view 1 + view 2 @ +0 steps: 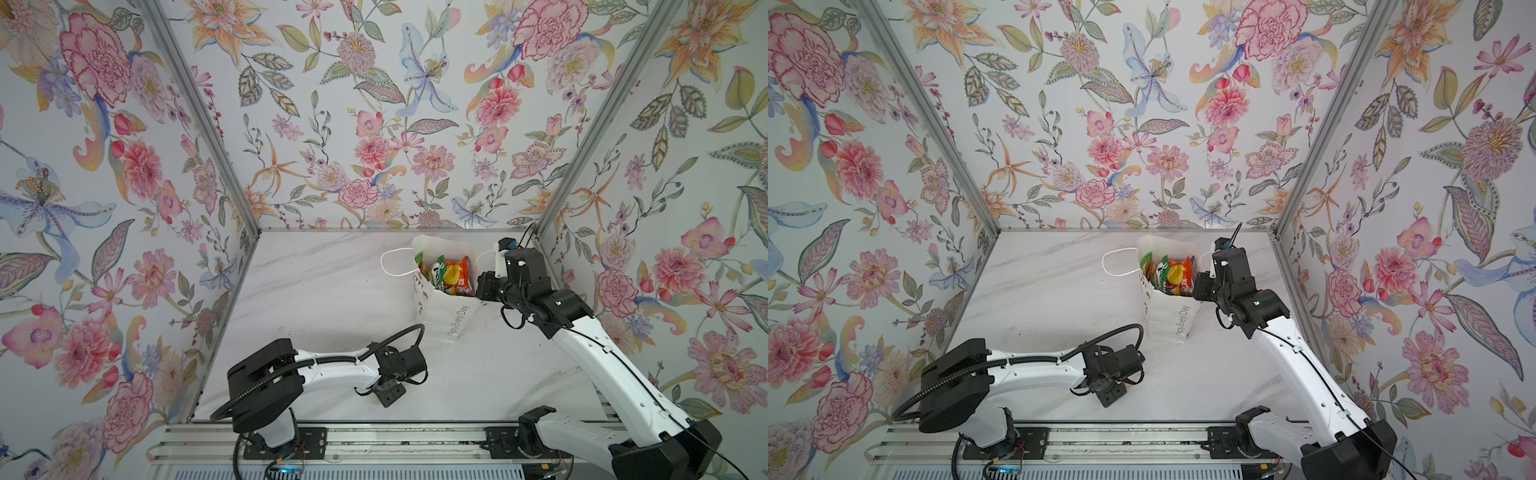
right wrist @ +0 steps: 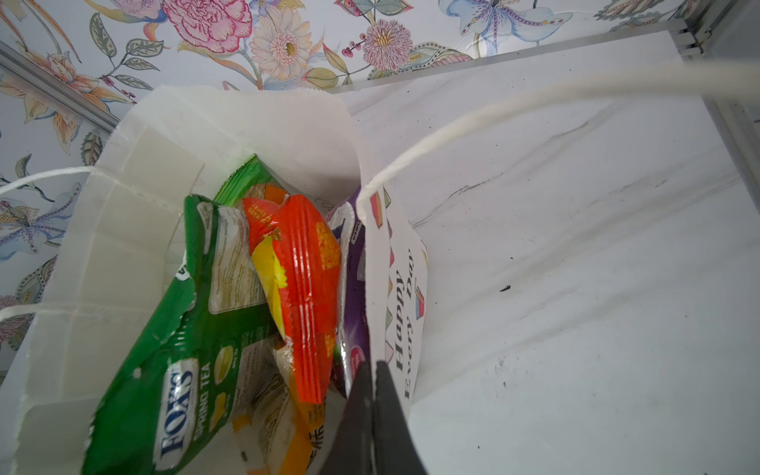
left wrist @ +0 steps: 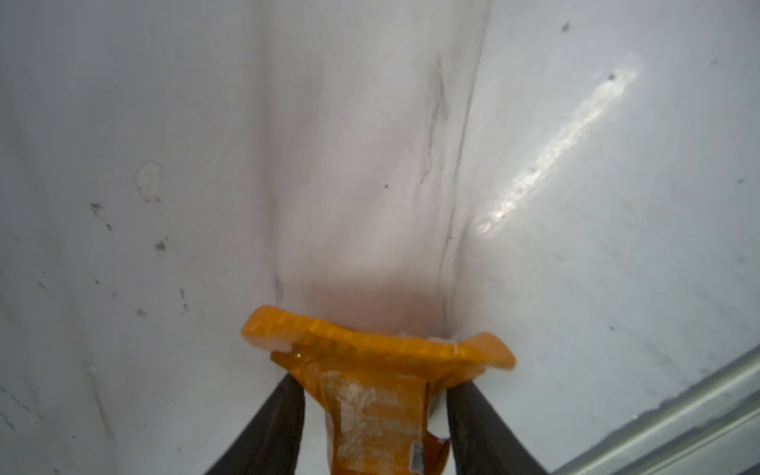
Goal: Place the snacks into the paper bag
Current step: Pick up the snack from the bottom-center of the table.
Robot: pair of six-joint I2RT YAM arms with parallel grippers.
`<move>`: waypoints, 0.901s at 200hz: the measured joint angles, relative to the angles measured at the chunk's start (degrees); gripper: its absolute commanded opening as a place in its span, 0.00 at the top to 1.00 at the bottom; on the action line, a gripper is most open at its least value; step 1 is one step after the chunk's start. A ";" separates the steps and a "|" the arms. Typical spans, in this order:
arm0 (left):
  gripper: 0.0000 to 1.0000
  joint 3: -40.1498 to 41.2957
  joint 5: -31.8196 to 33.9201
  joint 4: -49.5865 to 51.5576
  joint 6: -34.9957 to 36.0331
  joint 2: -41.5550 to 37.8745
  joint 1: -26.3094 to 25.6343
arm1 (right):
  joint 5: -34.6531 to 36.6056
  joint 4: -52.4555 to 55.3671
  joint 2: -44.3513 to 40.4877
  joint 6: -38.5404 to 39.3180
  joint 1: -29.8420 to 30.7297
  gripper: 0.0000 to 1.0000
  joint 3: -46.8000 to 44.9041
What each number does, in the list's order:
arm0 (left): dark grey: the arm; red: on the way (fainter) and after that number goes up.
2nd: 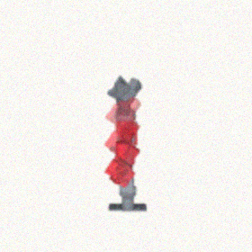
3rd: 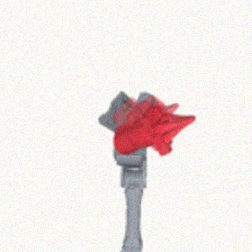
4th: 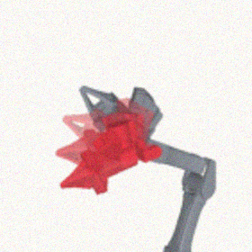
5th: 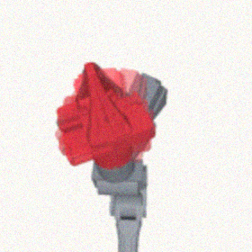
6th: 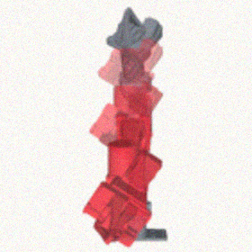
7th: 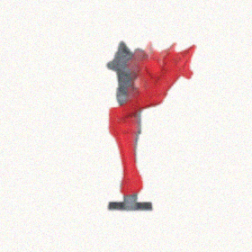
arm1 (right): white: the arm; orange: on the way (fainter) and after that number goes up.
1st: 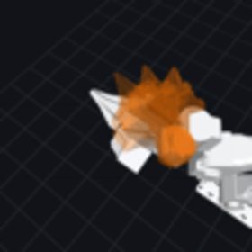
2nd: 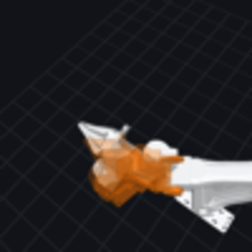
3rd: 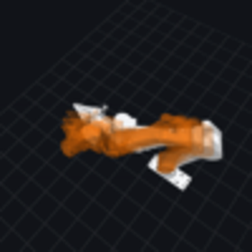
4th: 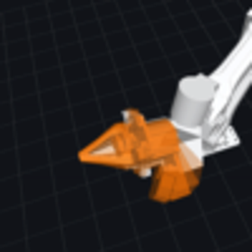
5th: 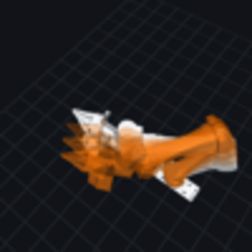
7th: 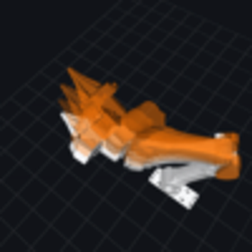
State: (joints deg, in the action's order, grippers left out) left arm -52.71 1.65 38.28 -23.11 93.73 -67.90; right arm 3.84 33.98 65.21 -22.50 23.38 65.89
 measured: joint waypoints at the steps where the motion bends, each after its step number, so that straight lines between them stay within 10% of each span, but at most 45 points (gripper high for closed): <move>1: 0.57 0.00 -0.04 0.00 -0.13 0.00 0.00 | -0.02 0.00 0.00 0.00 0.00 1.00 0.00; 180: 0.84 1.53 1.46 -2.08 -1.33 -15.32 0.00 | -0.20 -0.04 0.02 -0.02 0.00 1.00 0.00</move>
State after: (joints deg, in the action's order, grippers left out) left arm -51.18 3.11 36.21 -24.45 78.41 -67.90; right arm 3.64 33.93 65.23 -22.52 23.38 65.89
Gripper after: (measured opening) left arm 0.343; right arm 0.047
